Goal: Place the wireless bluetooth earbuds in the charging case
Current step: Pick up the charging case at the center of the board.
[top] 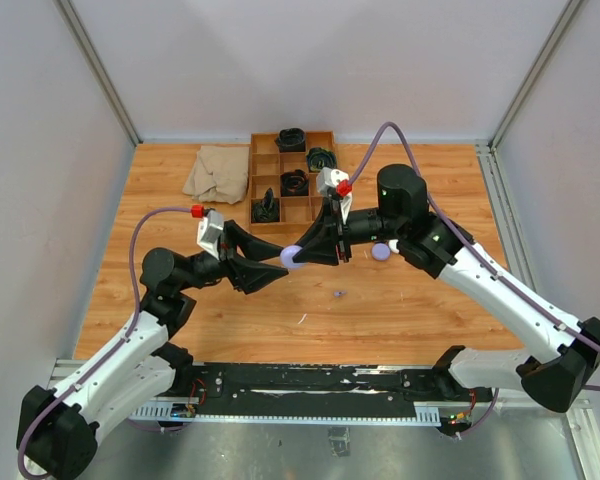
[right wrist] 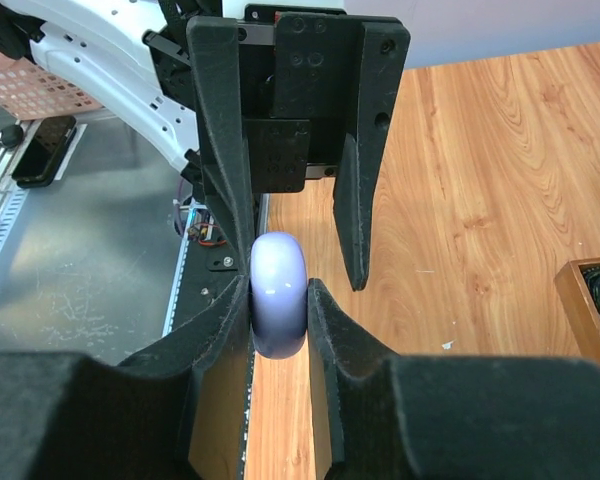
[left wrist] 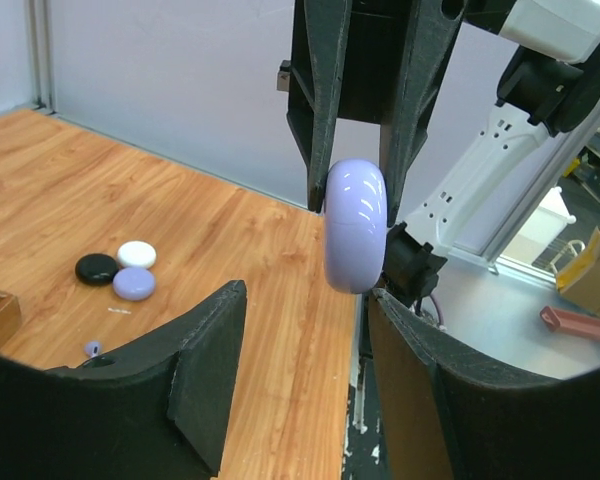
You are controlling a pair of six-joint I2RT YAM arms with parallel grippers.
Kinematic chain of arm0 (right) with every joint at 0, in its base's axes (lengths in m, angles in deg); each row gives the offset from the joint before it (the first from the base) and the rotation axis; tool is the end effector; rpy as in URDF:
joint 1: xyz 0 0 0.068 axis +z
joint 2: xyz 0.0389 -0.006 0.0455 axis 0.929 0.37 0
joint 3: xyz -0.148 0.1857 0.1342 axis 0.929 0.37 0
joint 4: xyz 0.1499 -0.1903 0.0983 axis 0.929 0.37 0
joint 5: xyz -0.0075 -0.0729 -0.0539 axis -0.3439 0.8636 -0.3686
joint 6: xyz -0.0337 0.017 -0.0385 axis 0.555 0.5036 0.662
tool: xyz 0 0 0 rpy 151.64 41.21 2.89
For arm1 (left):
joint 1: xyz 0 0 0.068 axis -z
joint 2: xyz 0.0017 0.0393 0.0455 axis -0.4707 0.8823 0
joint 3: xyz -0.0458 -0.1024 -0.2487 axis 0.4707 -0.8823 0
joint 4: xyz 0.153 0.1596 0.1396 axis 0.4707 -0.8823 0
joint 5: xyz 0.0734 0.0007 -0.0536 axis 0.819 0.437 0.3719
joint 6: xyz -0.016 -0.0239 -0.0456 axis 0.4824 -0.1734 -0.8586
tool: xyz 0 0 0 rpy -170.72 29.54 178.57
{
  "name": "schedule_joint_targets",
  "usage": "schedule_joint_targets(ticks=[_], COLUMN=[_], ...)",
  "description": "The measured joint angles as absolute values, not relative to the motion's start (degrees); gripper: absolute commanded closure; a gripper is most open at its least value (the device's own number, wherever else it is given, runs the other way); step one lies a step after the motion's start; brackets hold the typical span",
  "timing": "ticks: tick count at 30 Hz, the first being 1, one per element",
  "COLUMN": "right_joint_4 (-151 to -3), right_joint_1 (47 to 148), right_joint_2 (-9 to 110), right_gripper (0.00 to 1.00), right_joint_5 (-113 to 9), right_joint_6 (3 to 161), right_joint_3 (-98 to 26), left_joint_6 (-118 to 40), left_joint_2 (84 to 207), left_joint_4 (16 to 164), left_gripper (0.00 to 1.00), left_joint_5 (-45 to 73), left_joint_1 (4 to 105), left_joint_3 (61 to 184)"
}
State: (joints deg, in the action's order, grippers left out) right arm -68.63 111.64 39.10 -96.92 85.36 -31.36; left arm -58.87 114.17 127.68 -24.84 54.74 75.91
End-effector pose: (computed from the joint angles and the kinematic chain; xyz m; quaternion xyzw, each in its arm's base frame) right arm 0.1745 0.2036 0.4147 -0.5026 0.5358 0.5401 0.4106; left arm 0.1422 -0.1007 0.3112 0.3092 0.5303 -0.5640 0.5524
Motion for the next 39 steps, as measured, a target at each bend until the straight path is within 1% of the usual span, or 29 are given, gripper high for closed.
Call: schedule_joint_targets(ticks=[10, 15, 19, 21, 25, 30, 31, 34, 37, 39], right_joint_4=[-63.69, -62.64, -62.64, -62.64, -62.66, -62.62, -62.59, -62.55, -62.55, -62.62], right_joint_1=[113.76, 115.03, 115.09, 115.18, 116.10, 116.14, 116.16, 116.43, 116.62, 116.62], right_joint_2=[40.83, 41.29, 41.49, 41.53, 41.66, 41.77, 41.73, 41.44, 40.42, 39.39], right_gripper=[0.89, 0.90, 0.90, 0.90, 0.88, 0.70, 0.65, 0.47, 0.37, 0.33], right_joint_5=[-92.84, -91.04, -90.58, -90.34, -89.58, -89.03, -88.92, -88.09, -86.93, -85.91], right_joint_6=[89.12, 89.86, 90.30, 90.36, 90.67, 91.06, 91.26, 92.26, 93.82, 94.87], right_joint_3=[-33.74, -34.55, -34.75, -34.77, -34.77, -34.77, -34.77, -34.77, -34.49, -34.09], left_joint_6=[-57.54, -57.30, -57.14, -57.14, -57.10, -56.40, -56.31, -55.77, -54.83, -54.37], left_joint_2=[114.47, 114.47, 114.47, 114.49, 114.58, 114.58, 114.58, 114.58, 114.49, 114.34], left_joint_4=[127.22, 127.18, 127.15, 127.13, 127.09, 126.83, 126.78, 126.74, 126.69, 126.69], left_gripper=[0.51, 0.56, 0.59, 0.62, 0.72, 0.94, 0.99, 1.00, 1.00, 1.00], left_joint_5=[-24.73, -24.67, -24.30, -24.06, -24.06, -23.99, -23.97, -23.68, -23.31, -23.16], left_joint_1=[56.27, 56.77, 56.83, 56.88, 57.23, 57.27, 57.27, 57.29, 57.45, 57.47], left_joint_3=[76.28, 76.39, 76.39, 76.39, 76.39, 76.39, 76.39, 76.39, 76.39, 76.39])
